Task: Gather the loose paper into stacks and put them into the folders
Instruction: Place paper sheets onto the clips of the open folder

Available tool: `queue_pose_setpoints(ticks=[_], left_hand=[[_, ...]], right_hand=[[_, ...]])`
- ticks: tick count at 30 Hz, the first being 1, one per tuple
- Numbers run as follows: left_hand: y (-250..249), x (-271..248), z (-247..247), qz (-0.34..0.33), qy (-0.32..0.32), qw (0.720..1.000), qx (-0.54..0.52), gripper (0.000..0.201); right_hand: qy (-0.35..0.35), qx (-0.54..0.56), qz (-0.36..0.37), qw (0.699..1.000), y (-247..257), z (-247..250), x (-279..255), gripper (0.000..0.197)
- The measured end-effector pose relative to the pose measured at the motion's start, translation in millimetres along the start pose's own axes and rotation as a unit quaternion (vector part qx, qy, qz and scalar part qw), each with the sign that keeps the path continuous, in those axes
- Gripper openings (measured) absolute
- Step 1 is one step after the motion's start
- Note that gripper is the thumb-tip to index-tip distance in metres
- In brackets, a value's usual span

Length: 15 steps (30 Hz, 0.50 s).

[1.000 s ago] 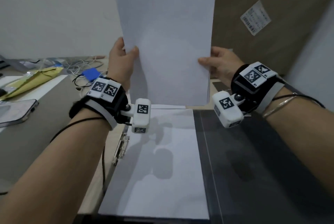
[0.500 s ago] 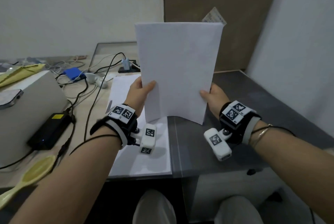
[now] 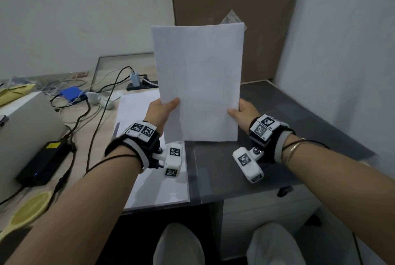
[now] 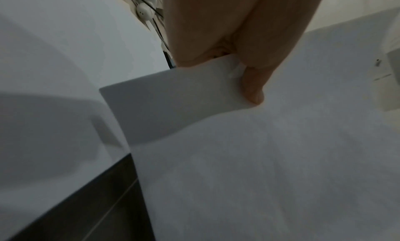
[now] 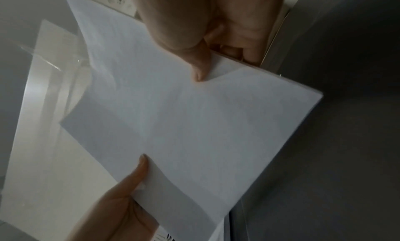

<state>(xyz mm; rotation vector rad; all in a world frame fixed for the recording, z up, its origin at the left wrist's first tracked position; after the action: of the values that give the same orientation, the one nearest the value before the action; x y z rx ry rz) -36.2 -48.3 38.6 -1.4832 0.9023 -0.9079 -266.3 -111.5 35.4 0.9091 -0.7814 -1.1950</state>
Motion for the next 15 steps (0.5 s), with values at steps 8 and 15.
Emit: queue_pose_setpoints(ticks=[8,15], left_hand=[[3,-19,-44,0.047,0.166,0.985,0.017,0.034],[19,-22,-64,0.060,0.113,0.990,0.064,0.035]], right_hand=[[-0.001,-0.014,-0.050,0.999,-23,53,-8,0.033],[0.071,-0.013,-0.104,0.992,-31,83,-37,0.008]])
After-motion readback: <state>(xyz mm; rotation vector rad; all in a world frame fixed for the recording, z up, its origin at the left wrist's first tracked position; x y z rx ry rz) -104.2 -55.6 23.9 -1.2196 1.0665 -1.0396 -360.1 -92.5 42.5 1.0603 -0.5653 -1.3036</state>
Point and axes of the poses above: each hand's wrist, its own x-axis towards the middle knuckle, its own z-axis out of the back of the hand, y = z × x, the point moved 5 cm from there along x, towards the middle knuckle, and after that the axes turned 5 degrees about -z, right-handed, at the moved point
